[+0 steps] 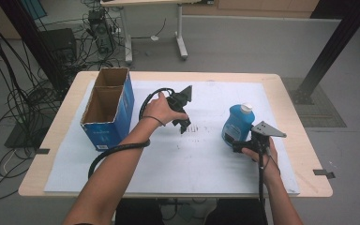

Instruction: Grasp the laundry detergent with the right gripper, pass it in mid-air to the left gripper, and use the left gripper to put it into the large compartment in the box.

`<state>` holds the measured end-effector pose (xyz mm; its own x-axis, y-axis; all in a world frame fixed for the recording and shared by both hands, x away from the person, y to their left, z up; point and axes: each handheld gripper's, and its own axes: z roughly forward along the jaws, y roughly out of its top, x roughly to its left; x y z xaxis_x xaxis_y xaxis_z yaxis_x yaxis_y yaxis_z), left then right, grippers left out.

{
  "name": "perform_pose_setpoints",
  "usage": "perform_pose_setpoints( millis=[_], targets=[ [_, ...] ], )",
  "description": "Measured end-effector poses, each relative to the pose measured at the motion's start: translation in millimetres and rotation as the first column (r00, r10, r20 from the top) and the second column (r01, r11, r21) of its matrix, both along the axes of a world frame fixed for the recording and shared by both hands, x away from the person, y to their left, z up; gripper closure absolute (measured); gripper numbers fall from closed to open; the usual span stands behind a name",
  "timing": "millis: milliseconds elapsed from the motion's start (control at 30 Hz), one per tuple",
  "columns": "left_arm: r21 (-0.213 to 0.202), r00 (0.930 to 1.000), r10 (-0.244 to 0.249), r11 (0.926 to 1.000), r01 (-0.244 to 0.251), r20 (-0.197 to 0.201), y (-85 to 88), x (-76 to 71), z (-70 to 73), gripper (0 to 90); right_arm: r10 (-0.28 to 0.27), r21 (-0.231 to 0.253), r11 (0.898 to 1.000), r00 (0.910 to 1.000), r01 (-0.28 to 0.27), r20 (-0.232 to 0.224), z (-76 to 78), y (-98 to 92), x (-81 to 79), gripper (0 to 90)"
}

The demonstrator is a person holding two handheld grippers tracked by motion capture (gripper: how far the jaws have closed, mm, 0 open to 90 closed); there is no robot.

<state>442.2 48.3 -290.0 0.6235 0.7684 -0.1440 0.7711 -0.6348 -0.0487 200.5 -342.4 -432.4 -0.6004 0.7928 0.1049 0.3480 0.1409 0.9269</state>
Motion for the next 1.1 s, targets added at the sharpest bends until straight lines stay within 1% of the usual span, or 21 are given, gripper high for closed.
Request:
perform_pose_setpoints(
  millis=[200, 233, 367, 567, 733, 800, 833, 933, 1100],
  targets=[
    [-0.001, 1.0, -0.001, 1.0, 0.001, 0.001, -0.2, 0.0, 0.5, 7.4, -0.001, -0.001, 1.0, 1.0, 0.001, 0.001, -0.5, 0.4, 0.5, 8.0],
    [-0.004, 1.0, -0.002, 1.0, 0.002, 0.001, 0.1, -0.2, 0.4, 7.4, 0.0, -0.001, 1.0, 1.0, 0.0, 0.002, -0.9, 0.5, 0.7, 10.6],
    [-0.003, 1.0, 0.0, 1.0, 0.0, 0.0, -0.1, -0.2, 0.7, 7.4, -0.002, 0.001, 1.0, 1.0, 0.002, 0.006, -2.1, 1.1, 0.9, 13.6],
    [-0.007, 1.0, 0.001, 1.0, -0.001, 0.003, 0.9, -0.3, 1.0, 7.4, 0.0, 0.001, 1.0, 1.0, 0.0, 0.009, -2.4, 1.8, 1.1, 16.3],
    [-0.004, 1.0, 0.003, 1.0, -0.003, 0.003, 1.3, -0.9, 0.8, 7.4, -0.001, 0.002, 1.0, 1.0, 0.001, 0.009, -3.1, 2.9, 1.0, 20.4],
    [-0.008, 1.0, 0.005, 1.0, -0.005, 0.002, 1.4, -1.2, 0.6, 7.4, -0.002, -0.008, 1.0, 0.9999, 0.002, 0.014, -3.0, 3.7, 1.3, 22.1],
    [-0.006, 1.0, 0.003, 1.0, -0.003, 0.001, 1.0, -1.3, 0.5, 7.4, -0.002, -0.005, 1.0, 1.0, 0.002, 0.006, -2.7, 3.9, 1.5, 23.1],
    [-0.007, 1.0, 0.001, 1.0, -0.001, 0.001, 0.8, -1.5, 0.1, 7.4, -0.001, -0.006, 1.0, 0.9999, 0.001, 0.01, -3.2, 4.2, 1.8, 26.6],
    [-0.007, 1.0, -0.002, 1.0, 0.002, 0.001, 0.0, -1.4, 0.4, 7.4, 0.0, -0.01, 1.0, 0.9999, 0.0, 0.015, -3.3, 5.1, 1.5, 29.3]
  ],
)
